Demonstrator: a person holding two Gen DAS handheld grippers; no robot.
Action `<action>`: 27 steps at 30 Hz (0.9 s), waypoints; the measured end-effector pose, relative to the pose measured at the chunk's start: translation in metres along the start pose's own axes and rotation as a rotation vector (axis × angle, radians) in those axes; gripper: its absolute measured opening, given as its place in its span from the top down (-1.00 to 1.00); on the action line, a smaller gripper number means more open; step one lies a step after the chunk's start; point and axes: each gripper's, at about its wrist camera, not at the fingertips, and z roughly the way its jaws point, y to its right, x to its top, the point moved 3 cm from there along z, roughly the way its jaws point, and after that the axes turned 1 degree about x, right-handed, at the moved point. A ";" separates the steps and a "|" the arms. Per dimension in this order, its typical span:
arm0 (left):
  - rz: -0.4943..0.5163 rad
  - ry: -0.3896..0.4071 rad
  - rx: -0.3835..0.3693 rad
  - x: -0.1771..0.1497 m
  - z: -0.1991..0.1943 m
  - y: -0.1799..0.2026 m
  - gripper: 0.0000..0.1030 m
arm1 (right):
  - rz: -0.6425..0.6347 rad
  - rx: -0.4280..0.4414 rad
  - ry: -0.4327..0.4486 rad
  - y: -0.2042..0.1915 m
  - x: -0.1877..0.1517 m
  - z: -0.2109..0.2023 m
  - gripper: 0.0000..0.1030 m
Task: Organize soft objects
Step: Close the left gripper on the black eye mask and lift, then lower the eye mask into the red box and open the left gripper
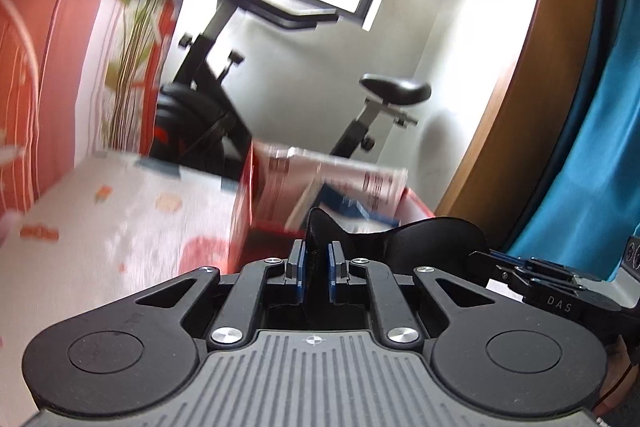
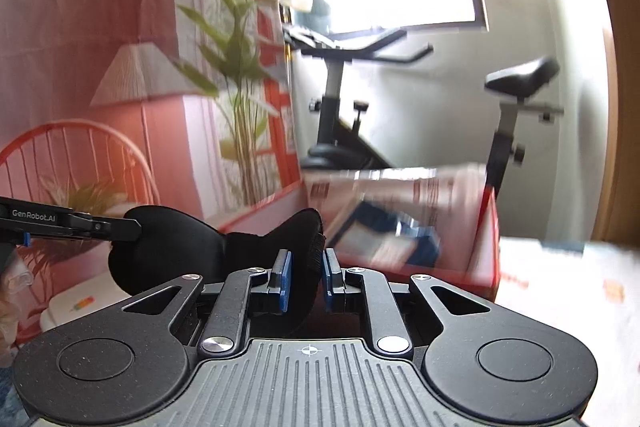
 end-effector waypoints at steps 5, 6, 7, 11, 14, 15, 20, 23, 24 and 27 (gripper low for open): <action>0.044 0.057 0.003 0.030 0.017 0.007 0.77 | -0.073 -0.022 0.048 0.010 0.034 0.011 0.72; 0.055 0.058 0.002 0.036 0.024 0.008 0.77 | -0.083 -0.026 0.049 0.012 0.040 0.016 0.72; 0.061 0.061 0.004 0.041 0.031 0.009 0.77 | -0.090 -0.031 0.048 0.016 0.046 0.021 0.72; 0.102 0.042 0.012 0.061 0.066 0.018 0.77 | -0.119 -0.076 0.003 0.034 0.061 0.049 0.72; 0.141 0.000 0.024 0.065 0.095 0.029 0.77 | -0.113 -0.102 -0.054 0.050 0.062 0.070 0.72; 0.156 -0.024 0.025 0.063 0.104 0.031 0.77 | -0.111 -0.107 -0.076 0.053 0.060 0.077 0.72; 0.138 -0.173 0.037 0.050 0.151 0.026 0.77 | -0.072 -0.101 -0.235 0.072 0.041 0.109 0.72; 0.093 -0.250 0.046 0.047 0.169 0.015 0.77 | -0.038 -0.096 -0.345 0.084 0.028 0.126 0.72; 0.080 -0.282 0.047 0.046 0.175 0.011 0.77 | -0.014 -0.092 -0.381 0.088 0.024 0.131 0.72; 0.068 -0.379 0.041 0.041 0.190 0.005 0.77 | 0.067 -0.078 -0.476 0.097 0.016 0.148 0.72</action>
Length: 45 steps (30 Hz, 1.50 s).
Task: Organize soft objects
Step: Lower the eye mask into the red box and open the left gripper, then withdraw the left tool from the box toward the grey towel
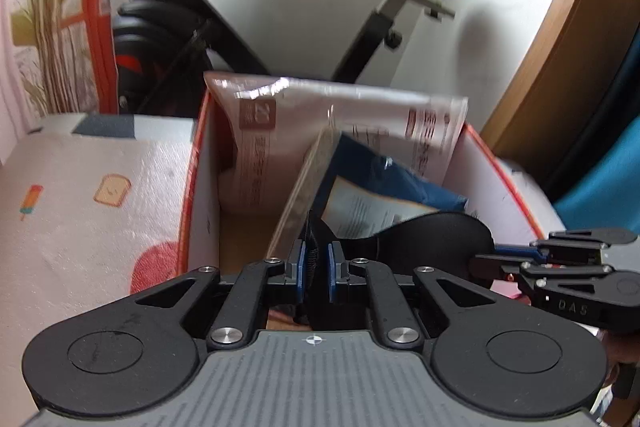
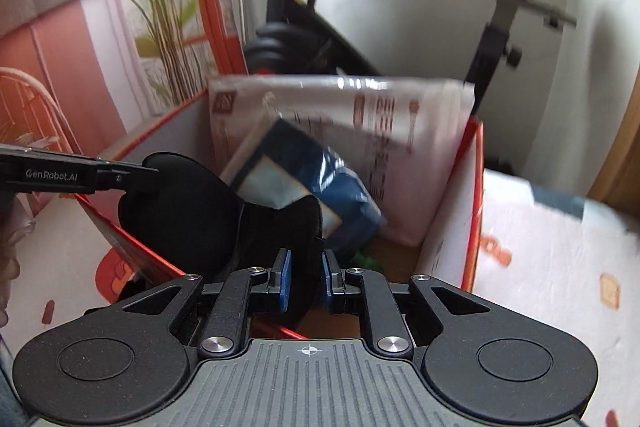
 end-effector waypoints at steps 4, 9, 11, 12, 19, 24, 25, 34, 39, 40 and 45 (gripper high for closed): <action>0.013 -0.060 0.011 0.005 0.011 0.000 0.77 | 0.081 0.026 -0.078 0.006 0.006 0.019 0.72; 0.053 -0.094 0.038 0.007 0.020 0.001 0.77 | 0.163 0.057 -0.161 0.013 0.012 0.042 0.72; 0.057 -0.101 0.050 0.010 0.023 0.002 0.76 | 0.180 0.057 -0.182 0.013 0.014 0.047 0.71; 0.060 -0.103 0.059 0.010 0.025 0.001 0.75 | 0.185 0.055 -0.188 0.014 0.015 0.049 0.70; 0.130 -0.098 0.107 0.016 0.024 0.002 0.61 | 0.197 0.040 -0.200 0.015 0.013 0.049 0.65; 0.155 -0.072 0.112 0.023 0.016 0.004 0.06 | 0.206 0.034 -0.202 0.016 0.010 0.045 0.64; 0.153 -0.064 0.109 0.024 0.014 0.004 0.03 | 0.205 0.033 -0.204 0.016 0.010 0.046 0.64; 0.148 -0.011 0.113 0.025 -0.002 0.007 -0.59 | 0.162 -0.013 -0.140 0.008 0.006 0.028 0.45; 0.212 0.096 0.134 0.020 -0.024 0.009 -1.00 | 0.111 -0.048 -0.031 -0.003 0.002 0.003 -0.44; 0.216 0.106 0.132 0.019 -0.028 0.008 -1.00 | 0.114 -0.043 -0.002 -0.003 0.001 -0.003 -0.72; 0.199 0.120 0.110 0.010 -0.044 0.005 -1.00 | 0.101 -0.046 0.079 -0.006 -0.007 -0.025 -0.99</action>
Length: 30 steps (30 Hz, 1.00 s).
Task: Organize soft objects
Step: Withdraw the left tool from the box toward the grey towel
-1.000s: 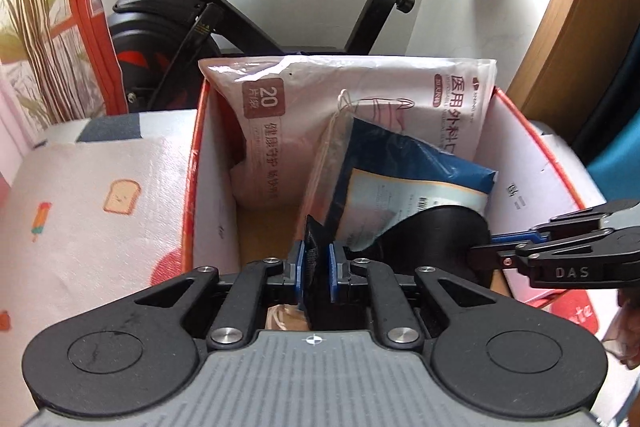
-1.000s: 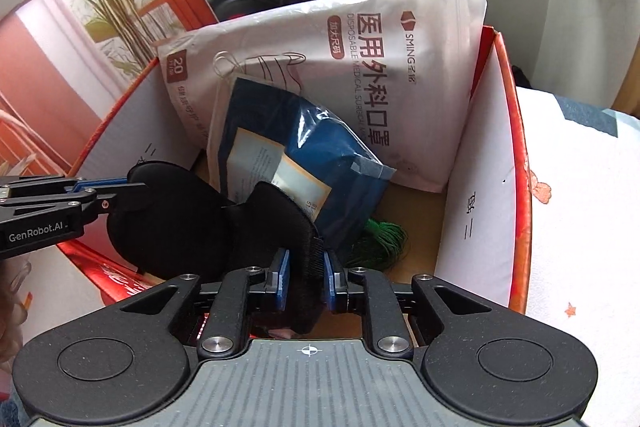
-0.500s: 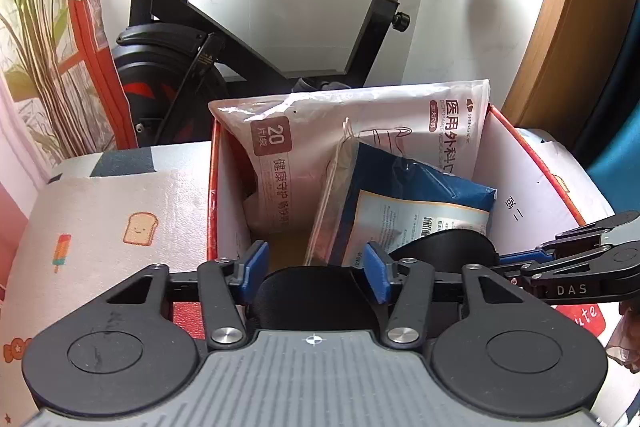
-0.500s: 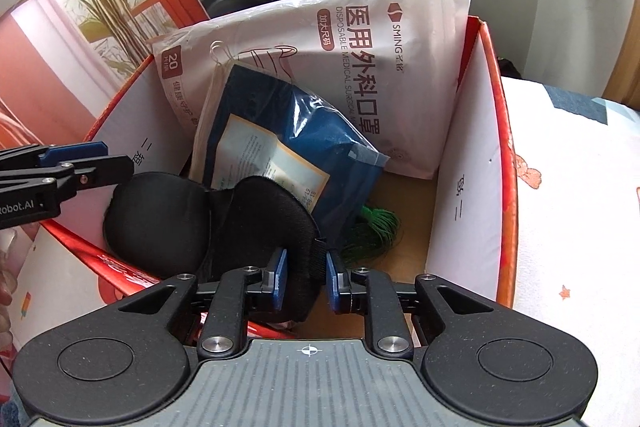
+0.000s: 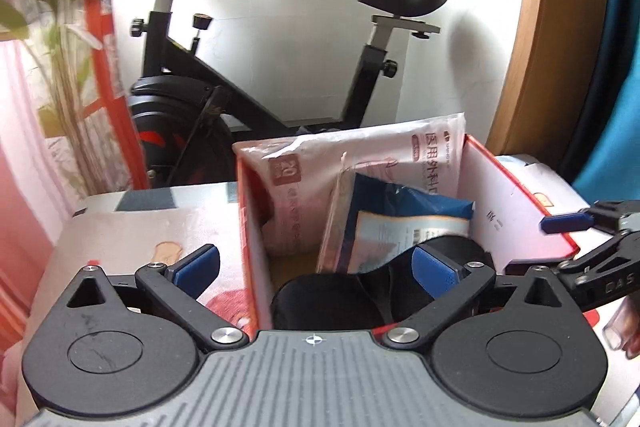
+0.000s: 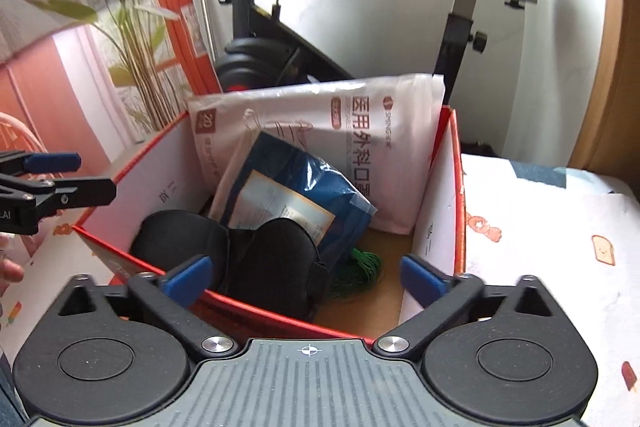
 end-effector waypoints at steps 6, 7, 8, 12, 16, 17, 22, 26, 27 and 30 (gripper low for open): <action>-0.009 0.036 0.060 -0.018 -0.018 0.003 -1.00 | -0.047 -0.011 0.087 -0.009 -0.015 -0.023 -0.99; -0.021 0.043 0.075 -0.021 -0.022 0.003 -1.00 | -0.045 -0.015 0.107 -0.009 -0.018 -0.027 -0.99; -0.039 0.055 0.093 -0.025 -0.026 0.001 -1.00 | -0.042 -0.020 0.122 -0.010 -0.021 -0.031 -0.99; -0.079 0.077 0.165 -0.039 -0.041 0.002 -1.00 | -0.003 -0.039 0.204 -0.010 -0.035 -0.049 -0.99; -0.111 0.067 0.168 -0.059 -0.052 0.001 -1.00 | 0.036 -0.028 0.255 -0.007 -0.053 -0.061 -0.99; -0.118 0.061 0.168 -0.065 -0.054 0.000 -1.00 | 0.040 -0.031 0.264 -0.007 -0.058 -0.063 -0.99; -0.160 0.020 0.160 -0.095 -0.061 -0.002 -1.00 | 0.065 -0.036 0.278 -0.010 -0.087 -0.064 -0.99; -0.167 -0.008 0.163 -0.117 -0.066 0.001 -1.00 | 0.064 -0.053 0.249 -0.016 -0.113 -0.058 -0.99; -0.167 -0.015 0.160 -0.120 -0.066 0.002 -1.00 | 0.067 -0.047 0.233 -0.017 -0.119 -0.055 -0.99; -0.169 -0.037 0.158 -0.135 -0.066 0.006 -1.00 | 0.070 -0.039 0.197 -0.023 -0.135 -0.047 -0.99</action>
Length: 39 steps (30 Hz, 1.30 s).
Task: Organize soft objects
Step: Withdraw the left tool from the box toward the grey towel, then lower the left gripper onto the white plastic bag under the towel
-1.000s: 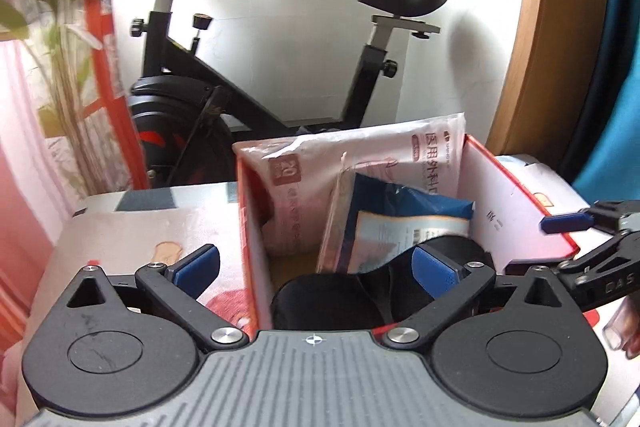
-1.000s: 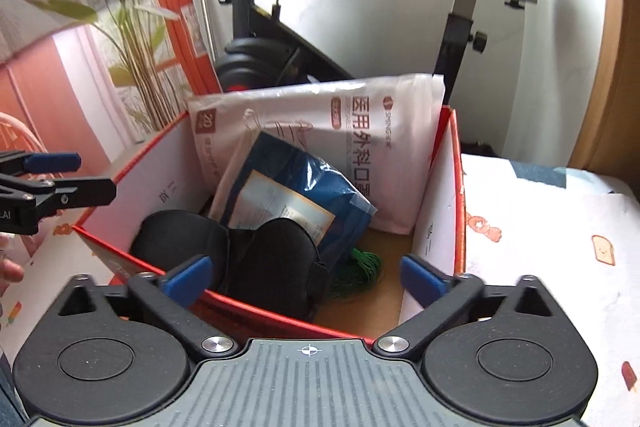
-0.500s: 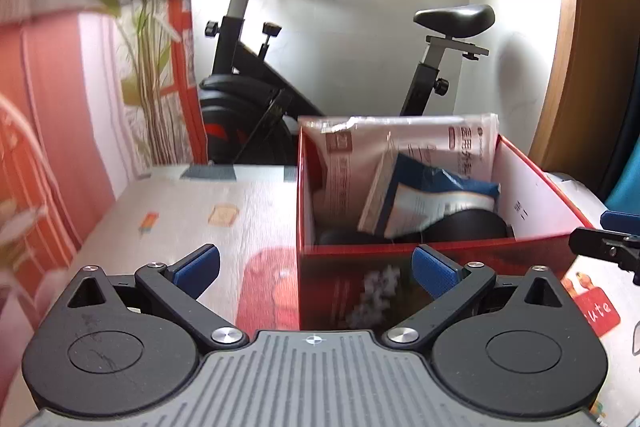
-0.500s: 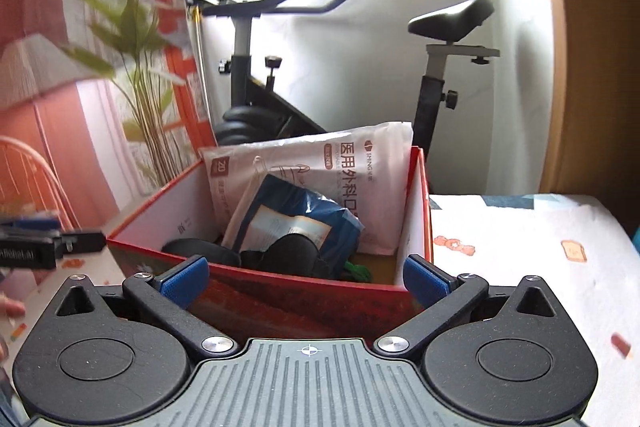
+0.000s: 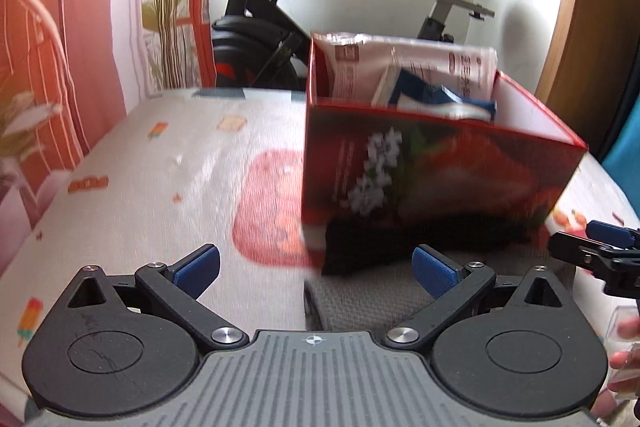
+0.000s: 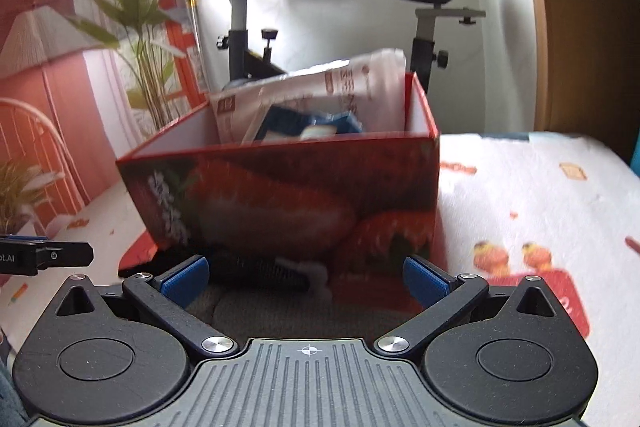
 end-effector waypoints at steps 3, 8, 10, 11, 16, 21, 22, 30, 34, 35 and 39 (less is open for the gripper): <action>0.018 -0.042 0.000 -0.016 0.004 0.002 -1.00 | -0.011 -0.008 -0.028 -0.009 -0.014 0.004 -0.99; 0.001 -0.112 0.001 -0.035 0.010 0.001 -1.00 | -0.054 0.024 -0.062 -0.026 -0.030 0.007 -0.99; 0.012 -0.130 -0.005 -0.039 0.011 0.004 -1.00 | -0.064 0.040 -0.075 -0.031 -0.034 0.008 -0.99; 0.019 -0.133 -0.003 -0.042 0.012 0.005 -1.00 | -0.077 0.039 -0.078 -0.033 -0.036 0.009 -0.99; 0.028 -0.165 -0.003 -0.055 0.014 0.008 -1.00 | -0.128 0.006 -0.118 -0.041 -0.047 0.013 -0.99; 0.001 -0.220 0.008 -0.070 0.023 0.003 -1.00 | -0.163 -0.039 -0.157 -0.043 -0.055 0.022 -0.99; 0.008 -0.207 0.012 -0.071 0.021 0.004 -1.00 | -0.172 -0.038 -0.165 -0.044 -0.058 0.023 -0.99; 0.012 -0.206 0.025 -0.075 0.020 0.006 -1.00 | -0.239 -0.052 -0.173 -0.048 -0.067 0.028 -0.99; 0.011 -0.199 0.024 -0.075 0.022 0.006 -1.00 | -0.199 -0.030 -0.186 -0.043 -0.068 0.029 -0.99; 0.012 -0.198 0.025 -0.074 0.021 0.005 -1.00 | -0.207 -0.033 -0.186 -0.044 -0.068 0.029 -0.99; 0.006 -0.193 0.027 -0.074 0.022 0.005 -1.00 | -0.206 -0.031 -0.184 -0.043 -0.069 0.029 -0.99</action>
